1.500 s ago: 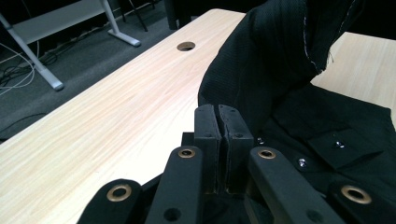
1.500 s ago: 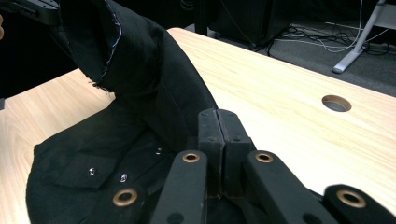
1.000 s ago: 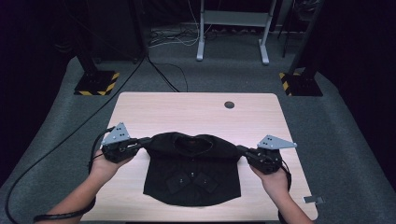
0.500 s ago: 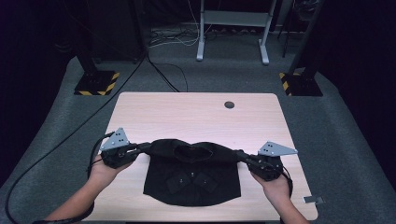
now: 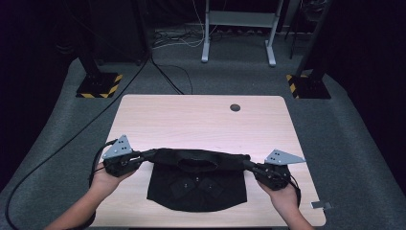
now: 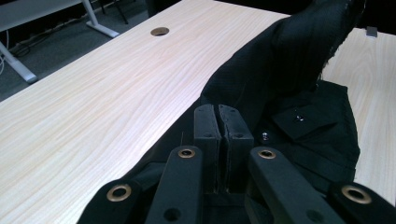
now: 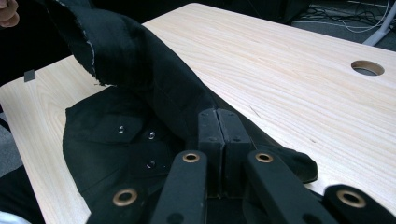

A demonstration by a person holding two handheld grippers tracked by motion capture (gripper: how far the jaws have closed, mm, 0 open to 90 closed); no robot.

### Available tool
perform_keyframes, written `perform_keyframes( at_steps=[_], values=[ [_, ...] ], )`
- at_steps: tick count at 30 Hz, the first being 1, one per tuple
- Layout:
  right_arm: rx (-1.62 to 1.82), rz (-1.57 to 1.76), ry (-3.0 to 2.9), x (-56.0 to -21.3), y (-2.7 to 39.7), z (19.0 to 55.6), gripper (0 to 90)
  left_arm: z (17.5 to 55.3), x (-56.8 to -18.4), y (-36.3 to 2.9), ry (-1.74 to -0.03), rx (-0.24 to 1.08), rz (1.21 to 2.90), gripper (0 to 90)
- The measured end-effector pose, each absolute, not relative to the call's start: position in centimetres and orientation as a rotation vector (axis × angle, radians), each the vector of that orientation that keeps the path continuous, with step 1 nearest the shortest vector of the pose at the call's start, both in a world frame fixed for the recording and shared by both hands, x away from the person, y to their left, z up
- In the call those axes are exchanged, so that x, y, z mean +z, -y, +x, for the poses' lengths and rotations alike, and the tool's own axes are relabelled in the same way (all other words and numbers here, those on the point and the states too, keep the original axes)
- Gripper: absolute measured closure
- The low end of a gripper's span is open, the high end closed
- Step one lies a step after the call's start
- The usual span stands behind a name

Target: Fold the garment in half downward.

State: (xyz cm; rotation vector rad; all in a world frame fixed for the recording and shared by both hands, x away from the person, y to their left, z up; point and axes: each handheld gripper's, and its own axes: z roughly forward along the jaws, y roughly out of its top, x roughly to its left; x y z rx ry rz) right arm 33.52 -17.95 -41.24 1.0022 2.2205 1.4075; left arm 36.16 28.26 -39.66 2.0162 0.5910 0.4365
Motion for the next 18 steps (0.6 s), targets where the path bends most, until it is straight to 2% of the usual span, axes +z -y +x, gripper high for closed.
perform_keyframes(
  at_steps=[18],
  values=[
    [1.406, 1.005, -2.241, -41.9, 18.1, 32.4, 89.3, 35.4, -40.3, -28.3, -0.581, 0.413, 2.027, 86.3]
  ],
)
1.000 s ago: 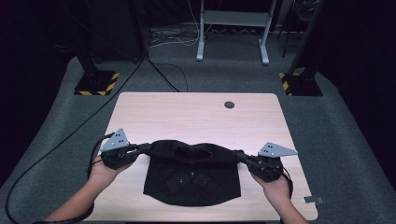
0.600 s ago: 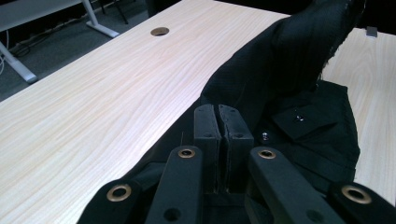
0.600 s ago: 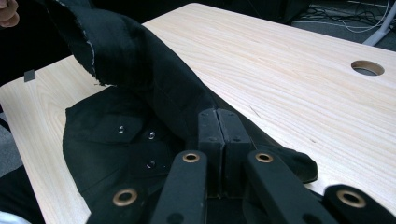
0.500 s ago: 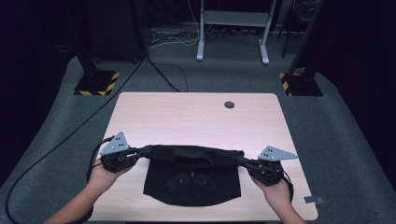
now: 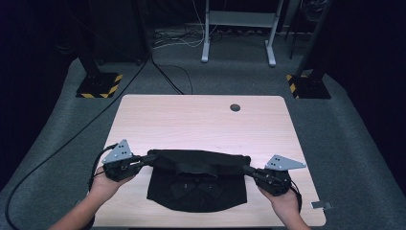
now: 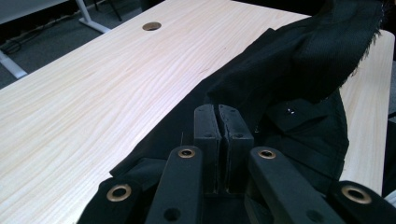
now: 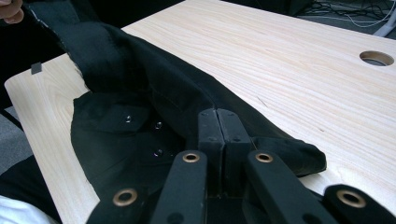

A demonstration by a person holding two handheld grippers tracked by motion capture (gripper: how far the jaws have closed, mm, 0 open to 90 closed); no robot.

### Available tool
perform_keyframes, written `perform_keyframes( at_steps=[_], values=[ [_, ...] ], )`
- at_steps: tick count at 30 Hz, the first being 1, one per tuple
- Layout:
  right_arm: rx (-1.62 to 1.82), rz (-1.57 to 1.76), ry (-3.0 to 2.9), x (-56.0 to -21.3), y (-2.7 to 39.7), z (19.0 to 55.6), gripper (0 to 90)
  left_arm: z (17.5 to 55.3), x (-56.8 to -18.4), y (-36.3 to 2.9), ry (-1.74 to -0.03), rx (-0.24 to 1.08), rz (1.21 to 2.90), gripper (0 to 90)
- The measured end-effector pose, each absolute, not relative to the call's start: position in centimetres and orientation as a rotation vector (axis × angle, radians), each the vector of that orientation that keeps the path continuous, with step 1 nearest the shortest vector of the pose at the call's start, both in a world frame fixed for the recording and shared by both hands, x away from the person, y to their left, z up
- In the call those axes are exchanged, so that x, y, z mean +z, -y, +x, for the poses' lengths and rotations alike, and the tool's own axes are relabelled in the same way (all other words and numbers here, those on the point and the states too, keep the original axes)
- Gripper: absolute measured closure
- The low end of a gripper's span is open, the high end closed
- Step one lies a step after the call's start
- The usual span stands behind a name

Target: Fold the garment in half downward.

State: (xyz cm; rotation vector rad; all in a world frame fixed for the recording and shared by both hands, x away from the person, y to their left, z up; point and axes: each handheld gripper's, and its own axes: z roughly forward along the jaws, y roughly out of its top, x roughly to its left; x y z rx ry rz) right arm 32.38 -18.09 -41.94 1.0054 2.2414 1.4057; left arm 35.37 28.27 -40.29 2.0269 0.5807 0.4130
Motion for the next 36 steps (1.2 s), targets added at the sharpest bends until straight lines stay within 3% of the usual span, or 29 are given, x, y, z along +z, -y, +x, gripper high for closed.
perform_keyframes(
  at_steps=[36],
  values=[
    [1.380, 1.008, -2.314, -44.7, 18.1, 29.5, 89.3, 33.1, -43.9, -28.4, -0.587, 0.296, 2.078, 86.2]
  ],
)
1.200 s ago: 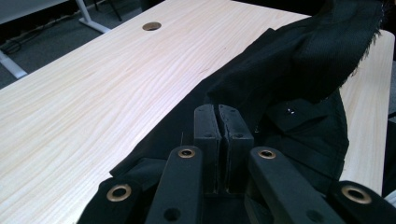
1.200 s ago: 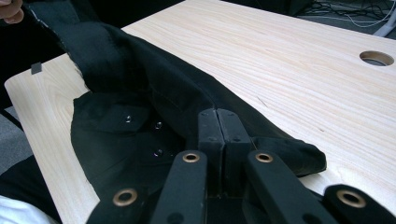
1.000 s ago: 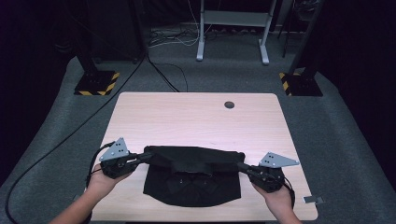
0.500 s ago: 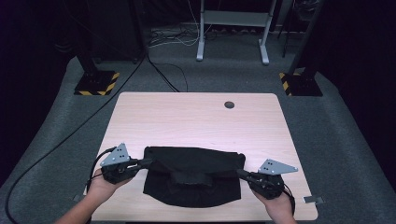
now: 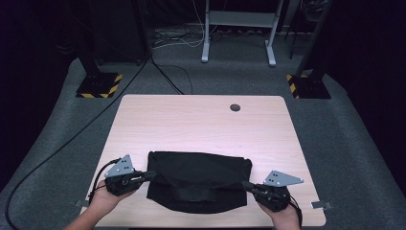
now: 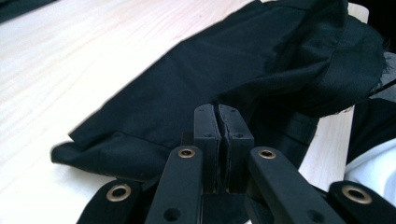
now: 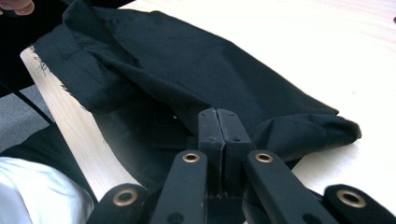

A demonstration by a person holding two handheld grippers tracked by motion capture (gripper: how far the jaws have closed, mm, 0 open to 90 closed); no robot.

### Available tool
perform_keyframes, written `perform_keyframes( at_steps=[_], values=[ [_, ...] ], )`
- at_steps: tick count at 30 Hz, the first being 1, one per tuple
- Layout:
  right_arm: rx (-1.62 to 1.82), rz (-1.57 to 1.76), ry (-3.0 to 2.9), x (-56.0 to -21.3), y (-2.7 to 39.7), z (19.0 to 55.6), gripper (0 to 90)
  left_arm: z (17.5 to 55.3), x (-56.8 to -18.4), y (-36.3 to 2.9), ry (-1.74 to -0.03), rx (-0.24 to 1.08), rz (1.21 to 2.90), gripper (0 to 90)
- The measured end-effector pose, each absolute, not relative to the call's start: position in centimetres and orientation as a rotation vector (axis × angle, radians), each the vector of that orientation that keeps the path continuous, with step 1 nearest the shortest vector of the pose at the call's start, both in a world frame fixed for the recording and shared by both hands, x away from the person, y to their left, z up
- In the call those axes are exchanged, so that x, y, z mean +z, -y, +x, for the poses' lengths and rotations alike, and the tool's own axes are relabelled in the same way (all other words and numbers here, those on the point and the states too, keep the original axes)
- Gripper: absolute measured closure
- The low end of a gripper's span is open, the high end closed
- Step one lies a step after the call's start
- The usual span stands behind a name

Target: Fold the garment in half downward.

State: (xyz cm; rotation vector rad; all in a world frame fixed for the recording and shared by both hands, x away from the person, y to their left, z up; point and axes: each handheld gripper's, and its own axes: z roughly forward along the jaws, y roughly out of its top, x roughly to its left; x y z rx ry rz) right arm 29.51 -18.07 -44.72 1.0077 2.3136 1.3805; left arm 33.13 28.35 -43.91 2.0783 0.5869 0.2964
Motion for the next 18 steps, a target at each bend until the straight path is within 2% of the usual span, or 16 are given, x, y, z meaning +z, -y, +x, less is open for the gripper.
perform_keyframes(
  at_steps=[11, 18],
  values=[
    [1.353, 1.032, -2.367, -46.6, 17.8, 28.6, 89.4, 32.6, -46.1, -28.3, -0.606, 0.246, 2.100, 86.2],
    [1.319, 1.030, -2.388, -47.2, 17.8, 28.3, 89.5, 32.3, -46.9, -28.1, -0.601, 0.261, 2.129, 86.1]
  ],
)
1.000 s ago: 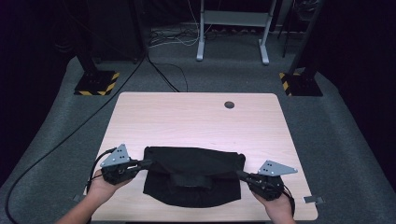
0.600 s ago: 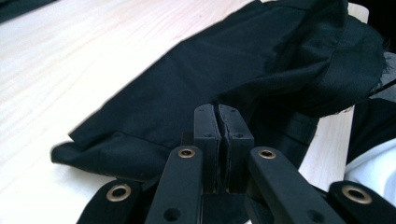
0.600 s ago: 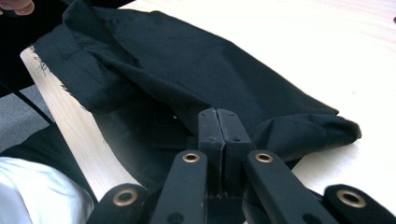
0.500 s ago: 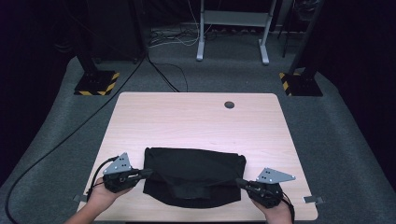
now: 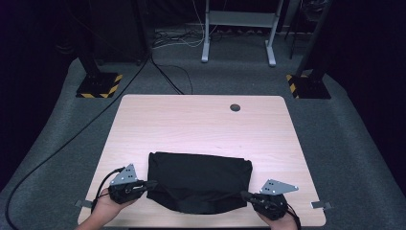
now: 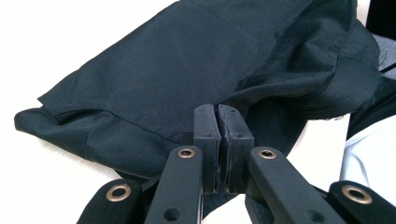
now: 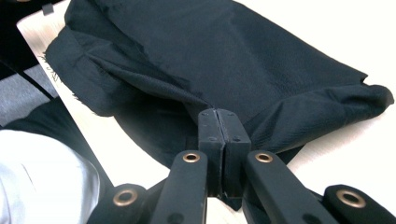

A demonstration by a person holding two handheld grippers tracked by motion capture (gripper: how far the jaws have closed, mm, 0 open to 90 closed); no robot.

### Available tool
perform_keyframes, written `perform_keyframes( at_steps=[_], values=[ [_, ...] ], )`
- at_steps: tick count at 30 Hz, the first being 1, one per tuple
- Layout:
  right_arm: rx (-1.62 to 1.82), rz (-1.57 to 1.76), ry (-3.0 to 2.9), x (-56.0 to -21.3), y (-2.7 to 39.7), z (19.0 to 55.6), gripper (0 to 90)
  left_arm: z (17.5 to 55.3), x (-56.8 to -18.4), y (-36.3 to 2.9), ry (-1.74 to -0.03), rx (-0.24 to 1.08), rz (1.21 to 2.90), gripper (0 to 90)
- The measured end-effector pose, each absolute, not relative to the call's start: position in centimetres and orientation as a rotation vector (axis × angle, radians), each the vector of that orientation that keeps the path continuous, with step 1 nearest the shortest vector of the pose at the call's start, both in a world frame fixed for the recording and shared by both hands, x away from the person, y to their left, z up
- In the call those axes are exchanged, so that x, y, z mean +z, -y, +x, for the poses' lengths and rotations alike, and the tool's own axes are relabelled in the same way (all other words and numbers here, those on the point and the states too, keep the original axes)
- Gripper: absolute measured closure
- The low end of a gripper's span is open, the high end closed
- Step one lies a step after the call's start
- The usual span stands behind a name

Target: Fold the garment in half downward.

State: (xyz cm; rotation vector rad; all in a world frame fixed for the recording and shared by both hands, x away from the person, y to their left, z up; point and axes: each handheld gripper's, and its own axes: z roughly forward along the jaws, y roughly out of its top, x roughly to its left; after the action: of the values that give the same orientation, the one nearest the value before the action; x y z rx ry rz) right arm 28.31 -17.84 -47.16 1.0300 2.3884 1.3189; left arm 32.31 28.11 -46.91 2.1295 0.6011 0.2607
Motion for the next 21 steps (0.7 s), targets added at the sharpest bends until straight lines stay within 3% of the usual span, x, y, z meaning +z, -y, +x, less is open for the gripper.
perform_keyframes(
  at_steps=[10, 21],
  values=[
    [1.221, 0.982, -2.433, -48.1, 17.3, 27.8, 89.5, 31.6, -47.9, -27.6, -0.558, 0.325, 2.208, 85.8],
    [1.175, 0.990, -2.484, -49.3, 17.0, 27.7, 89.5, 31.5, -49.3, -27.7, -0.560, 0.308, 2.247, 85.5]
  ],
)
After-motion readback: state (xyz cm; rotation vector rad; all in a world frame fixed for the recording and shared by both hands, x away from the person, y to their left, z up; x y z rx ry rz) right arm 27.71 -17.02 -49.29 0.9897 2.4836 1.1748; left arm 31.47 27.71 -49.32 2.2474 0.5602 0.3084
